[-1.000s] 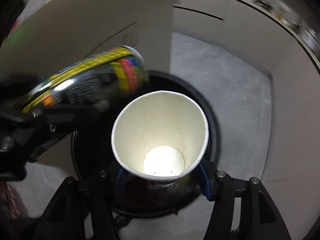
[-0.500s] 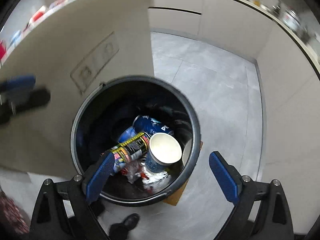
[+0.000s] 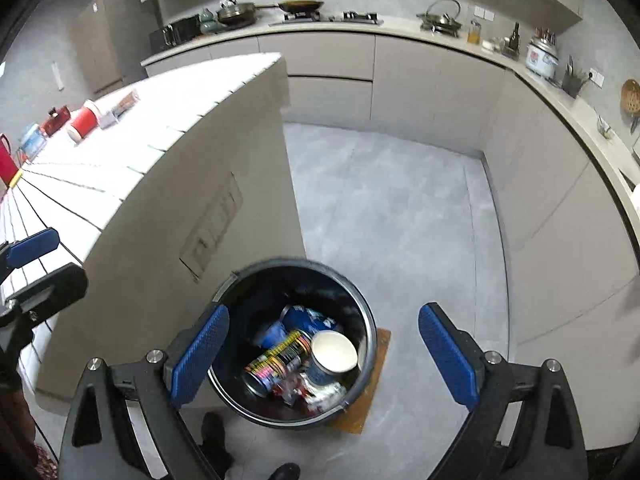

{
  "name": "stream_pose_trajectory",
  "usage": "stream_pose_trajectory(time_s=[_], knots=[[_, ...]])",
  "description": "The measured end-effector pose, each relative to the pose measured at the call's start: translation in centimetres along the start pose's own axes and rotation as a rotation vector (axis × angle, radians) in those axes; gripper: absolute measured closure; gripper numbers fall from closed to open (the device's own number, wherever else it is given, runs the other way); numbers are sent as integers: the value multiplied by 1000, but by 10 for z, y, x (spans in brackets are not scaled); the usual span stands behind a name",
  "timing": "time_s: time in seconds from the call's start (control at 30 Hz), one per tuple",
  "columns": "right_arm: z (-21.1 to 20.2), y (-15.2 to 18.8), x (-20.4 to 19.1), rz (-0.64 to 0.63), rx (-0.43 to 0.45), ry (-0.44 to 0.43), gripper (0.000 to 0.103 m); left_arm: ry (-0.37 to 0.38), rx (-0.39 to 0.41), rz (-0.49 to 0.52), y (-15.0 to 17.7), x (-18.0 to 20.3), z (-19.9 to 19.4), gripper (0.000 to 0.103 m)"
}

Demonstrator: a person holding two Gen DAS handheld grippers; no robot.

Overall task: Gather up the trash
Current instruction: 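Withdraw both tools from the bin toward the red cup and milk carton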

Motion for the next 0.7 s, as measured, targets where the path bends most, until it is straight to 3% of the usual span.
stream_pose_trajectory(time_s=[0.2,0.37,0.7], knots=[[-15,-24,-42,-6,51,-48,6,-90,51,-59,3,-52,-26,5],[-17,-42,-99,-65,67,-90,6,-180,77,-124,13,-121,-44,5],[8,-84,-227,-110,83,-112,6,-275,82,-163,5,-266,-38,5]])
Point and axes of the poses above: each gripper's, at about its wrist camera, not at the fingertips, and z roughly the way its jaws point, x to its right, y to its underside, the point moved 1 cm from there along z, roughly the way its jaws point, and after that the axes turned 12 degrees about z, right-handed, at the moved point
